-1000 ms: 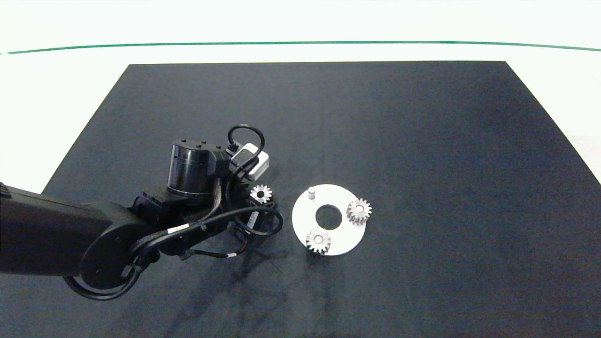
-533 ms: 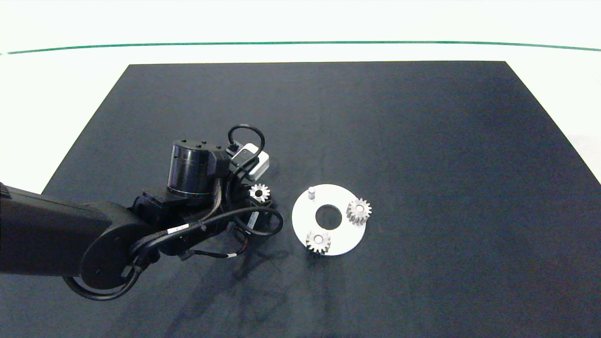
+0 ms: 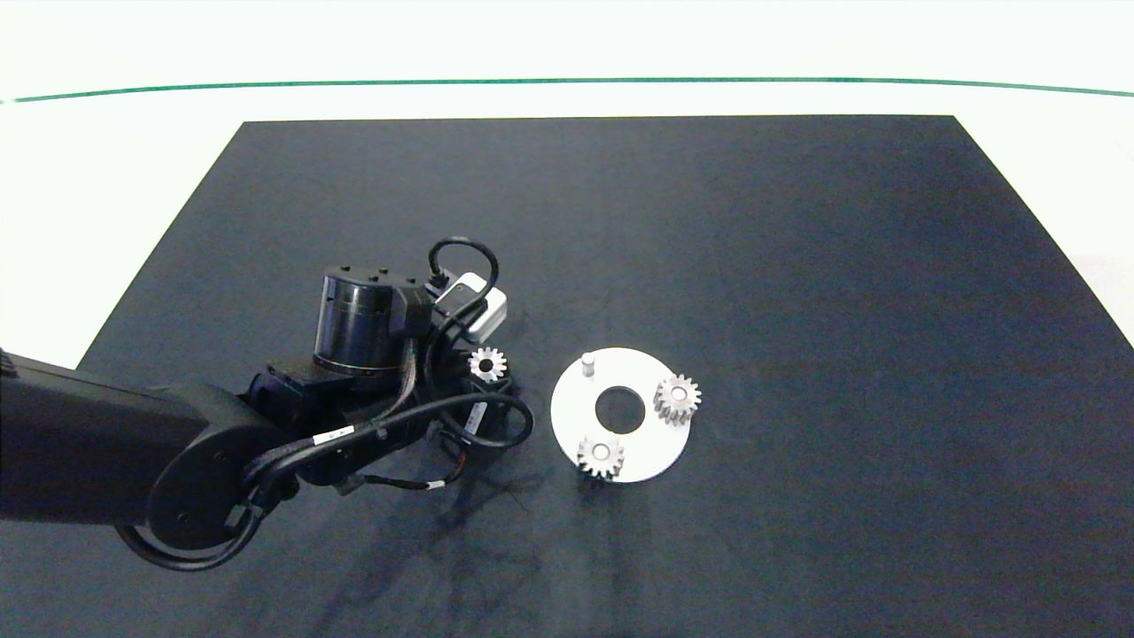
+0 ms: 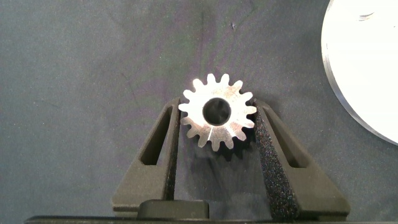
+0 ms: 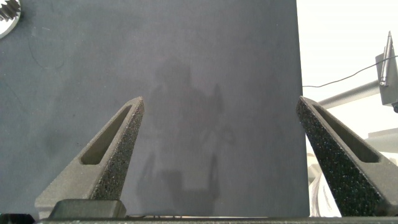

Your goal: Install three planetary gears onto the carrier pins

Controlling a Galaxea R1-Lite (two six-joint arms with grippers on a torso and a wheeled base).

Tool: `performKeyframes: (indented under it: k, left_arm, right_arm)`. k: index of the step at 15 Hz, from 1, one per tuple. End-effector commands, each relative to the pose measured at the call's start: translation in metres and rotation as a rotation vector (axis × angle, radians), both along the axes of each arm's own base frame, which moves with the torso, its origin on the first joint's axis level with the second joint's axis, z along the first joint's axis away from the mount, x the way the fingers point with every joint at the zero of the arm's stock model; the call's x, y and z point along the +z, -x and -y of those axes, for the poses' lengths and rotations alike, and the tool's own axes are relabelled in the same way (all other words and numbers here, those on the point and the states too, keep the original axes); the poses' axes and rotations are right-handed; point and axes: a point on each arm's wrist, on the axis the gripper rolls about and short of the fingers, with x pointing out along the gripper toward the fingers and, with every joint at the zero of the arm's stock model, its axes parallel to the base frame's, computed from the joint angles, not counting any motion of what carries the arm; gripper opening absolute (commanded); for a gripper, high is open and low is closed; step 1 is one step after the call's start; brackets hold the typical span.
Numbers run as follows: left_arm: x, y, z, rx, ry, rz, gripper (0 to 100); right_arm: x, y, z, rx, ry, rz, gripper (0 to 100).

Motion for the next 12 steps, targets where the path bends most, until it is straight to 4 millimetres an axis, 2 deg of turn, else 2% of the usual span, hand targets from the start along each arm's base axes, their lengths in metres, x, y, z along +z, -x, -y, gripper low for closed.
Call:
performKeyframes:
  k: [1, 12]
  left_arm:
    - [-0.0007, 0.0007, -0.0001, -0.001, -0.003, 0.0, 26]
    - [-0.0024, 0.0012, 0.0002, -0.002, -0.006, -0.005, 4]
  right_arm:
    - [-0.0002, -0.0001, 0.0, -0.002, 0.003, -0.003, 100]
    - [-0.0007, -0.0003, 0.0, -0.001, 0.002, -0.006, 100]
